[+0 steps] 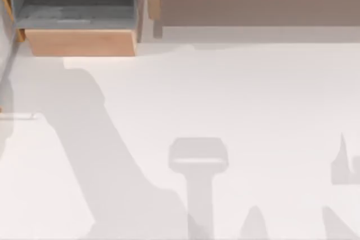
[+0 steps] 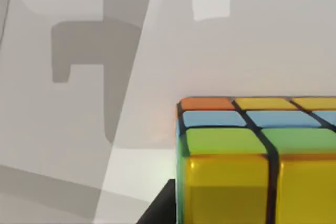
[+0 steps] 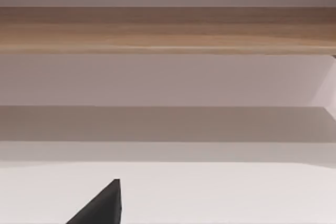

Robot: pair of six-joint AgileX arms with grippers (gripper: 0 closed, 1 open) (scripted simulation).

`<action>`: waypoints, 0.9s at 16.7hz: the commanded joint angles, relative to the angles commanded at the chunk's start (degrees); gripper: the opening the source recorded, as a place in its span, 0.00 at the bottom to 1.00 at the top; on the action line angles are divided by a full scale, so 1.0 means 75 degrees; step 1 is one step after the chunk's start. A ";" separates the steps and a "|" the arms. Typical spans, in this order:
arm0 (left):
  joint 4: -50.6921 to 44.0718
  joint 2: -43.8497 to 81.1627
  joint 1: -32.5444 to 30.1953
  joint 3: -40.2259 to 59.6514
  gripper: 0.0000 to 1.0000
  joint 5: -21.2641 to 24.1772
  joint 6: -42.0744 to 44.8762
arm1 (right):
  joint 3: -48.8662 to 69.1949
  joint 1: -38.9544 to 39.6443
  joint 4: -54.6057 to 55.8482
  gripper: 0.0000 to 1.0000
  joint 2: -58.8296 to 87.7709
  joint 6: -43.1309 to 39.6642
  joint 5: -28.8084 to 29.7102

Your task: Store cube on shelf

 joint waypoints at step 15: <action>-0.0978 -0.0052 0.0010 0.1015 0.00 -0.0055 0.0020 | 0.0000 0.0000 0.0000 1.00 0.0000 0.0000 0.0000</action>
